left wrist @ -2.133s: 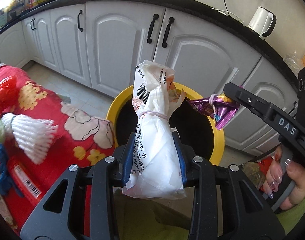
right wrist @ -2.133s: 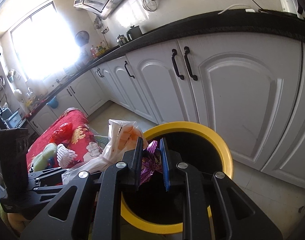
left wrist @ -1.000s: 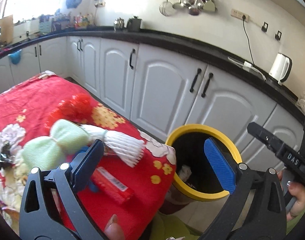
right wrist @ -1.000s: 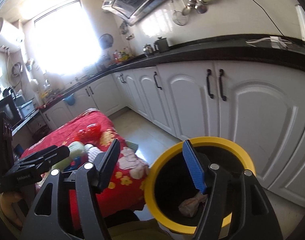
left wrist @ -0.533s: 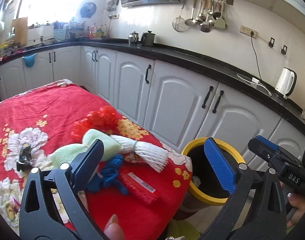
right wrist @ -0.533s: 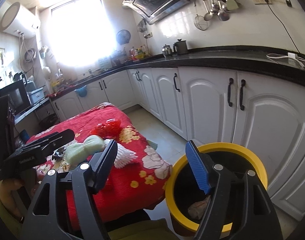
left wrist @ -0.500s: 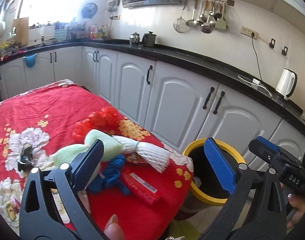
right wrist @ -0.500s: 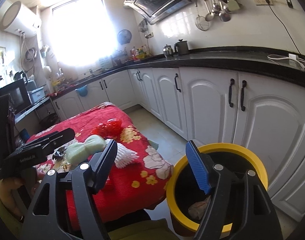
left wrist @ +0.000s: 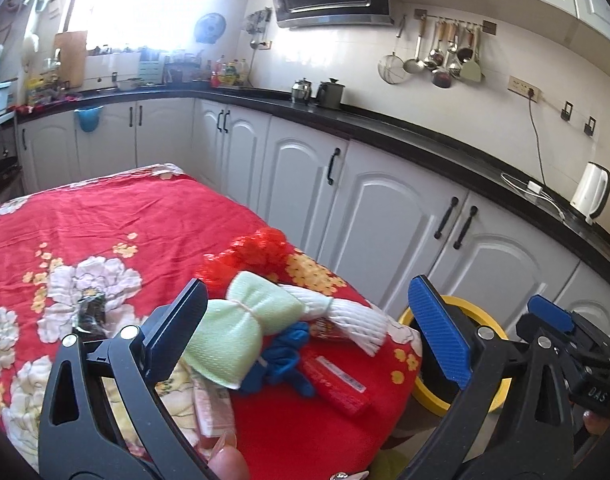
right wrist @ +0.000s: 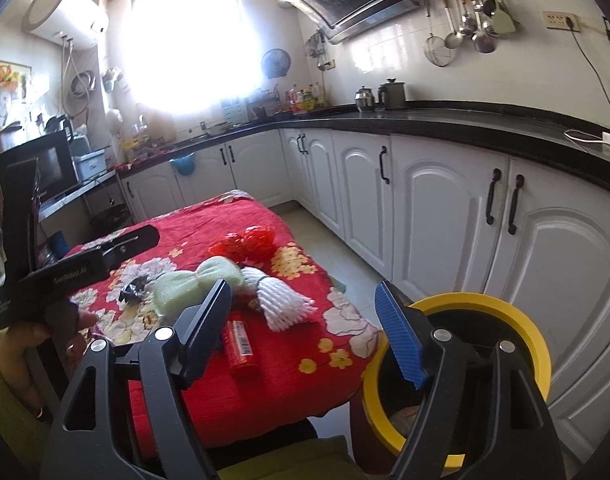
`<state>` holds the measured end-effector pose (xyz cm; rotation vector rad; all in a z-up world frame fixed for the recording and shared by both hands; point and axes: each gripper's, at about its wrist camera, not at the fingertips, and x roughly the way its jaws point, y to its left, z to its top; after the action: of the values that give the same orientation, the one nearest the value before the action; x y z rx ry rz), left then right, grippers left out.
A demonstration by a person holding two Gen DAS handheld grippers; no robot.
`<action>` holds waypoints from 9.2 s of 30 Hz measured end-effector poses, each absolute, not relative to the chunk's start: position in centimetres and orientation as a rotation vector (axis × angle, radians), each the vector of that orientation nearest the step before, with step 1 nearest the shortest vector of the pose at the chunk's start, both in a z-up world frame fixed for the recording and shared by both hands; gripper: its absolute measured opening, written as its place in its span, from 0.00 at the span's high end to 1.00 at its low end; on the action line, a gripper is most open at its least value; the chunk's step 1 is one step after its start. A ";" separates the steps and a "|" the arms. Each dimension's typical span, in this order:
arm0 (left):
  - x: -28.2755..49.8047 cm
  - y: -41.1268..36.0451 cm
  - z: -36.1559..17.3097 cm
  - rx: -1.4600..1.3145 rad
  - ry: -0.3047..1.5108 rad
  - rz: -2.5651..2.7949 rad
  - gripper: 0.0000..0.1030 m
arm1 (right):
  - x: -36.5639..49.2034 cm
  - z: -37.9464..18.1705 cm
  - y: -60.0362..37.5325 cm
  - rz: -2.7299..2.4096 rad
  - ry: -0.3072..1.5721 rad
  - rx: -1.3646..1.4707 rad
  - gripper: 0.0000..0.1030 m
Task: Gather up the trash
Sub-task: 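Grasp the green knit pouch with the left tool while the right tool grasps the white mesh sleeve, then carry the mesh sleeve with the right tool over the bin and release it, then move the green pouch over the bin and open the left tool, then return both tools to the table above the remaining trash, then grasp the red wrapper with the right tool while the left tool reaches the red bag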
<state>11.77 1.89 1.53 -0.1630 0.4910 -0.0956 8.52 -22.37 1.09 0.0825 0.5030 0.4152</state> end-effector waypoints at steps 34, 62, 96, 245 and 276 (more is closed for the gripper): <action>18.9 5.9 -5.2 0.151 0.800 -0.202 0.10 | 18.2 -7.0 -14.8 0.483 0.772 -0.043 0.32; 18.2 6.8 -5.1 0.080 0.819 -0.218 0.38 | 16.2 -4.4 -16.7 0.556 0.728 0.051 0.88; 12.6 1.9 2.1 -0.001 0.597 -0.284 0.39 | 11.4 0.6 -22.7 0.494 0.592 0.092 0.88; 14.0 0.7 2.0 -0.146 0.465 -0.133 0.11 | 8.9 0.1 -21.1 0.454 0.587 -0.005 0.26; 24.2 6.3 -3.3 -0.019 0.697 -0.054 0.15 | 18.7 -7.3 -14.8 0.531 0.810 -0.133 0.30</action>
<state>24.20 6.28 -3.28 -0.0186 0.6966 -0.0542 18.68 -14.80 -7.28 -0.1330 0.8103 0.5312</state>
